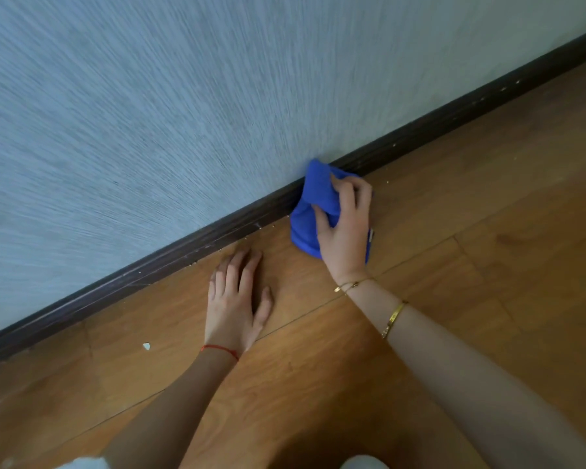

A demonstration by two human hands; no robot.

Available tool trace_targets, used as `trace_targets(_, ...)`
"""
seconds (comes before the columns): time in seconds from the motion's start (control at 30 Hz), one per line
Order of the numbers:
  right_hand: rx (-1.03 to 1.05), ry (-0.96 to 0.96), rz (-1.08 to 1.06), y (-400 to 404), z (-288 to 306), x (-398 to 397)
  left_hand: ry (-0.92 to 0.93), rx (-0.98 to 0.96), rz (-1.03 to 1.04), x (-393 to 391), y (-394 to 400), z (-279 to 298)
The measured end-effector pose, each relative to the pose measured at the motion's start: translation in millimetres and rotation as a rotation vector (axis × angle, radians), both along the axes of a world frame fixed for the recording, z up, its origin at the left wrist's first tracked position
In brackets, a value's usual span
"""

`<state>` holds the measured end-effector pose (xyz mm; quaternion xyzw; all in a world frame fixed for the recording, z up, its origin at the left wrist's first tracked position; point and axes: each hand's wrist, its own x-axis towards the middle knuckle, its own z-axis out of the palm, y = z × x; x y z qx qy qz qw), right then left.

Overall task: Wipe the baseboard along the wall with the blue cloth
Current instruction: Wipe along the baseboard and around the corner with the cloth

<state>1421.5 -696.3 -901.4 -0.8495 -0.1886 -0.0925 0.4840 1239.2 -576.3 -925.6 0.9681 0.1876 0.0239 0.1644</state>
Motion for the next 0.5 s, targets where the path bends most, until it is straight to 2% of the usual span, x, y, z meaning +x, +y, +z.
trace_targets(0.07, 0.03, -0.006, -0.052, -10, 0, 14, 0.005, -0.003, 0.003, -1, 0, 0)
trace_targets(0.17, 0.099, 0.054, -0.28, -23, 3, 44, 0.021, 0.009, 0.003, -1, 1, 0)
trace_targets(0.23, 0.093, 0.051, -0.325, -21, 5, 49, 0.021, 0.005, 0.001, 0, 0, 0)
trace_targets(0.4, 0.01, 0.038, -0.056, -1, 3, 1, -0.009, 0.0, 0.01, 1, -1, 0)
trace_targets(0.5, 0.0, 0.024, 0.001, 0, 1, -7, -0.006, 0.005, 0.01, 0, 0, 0)
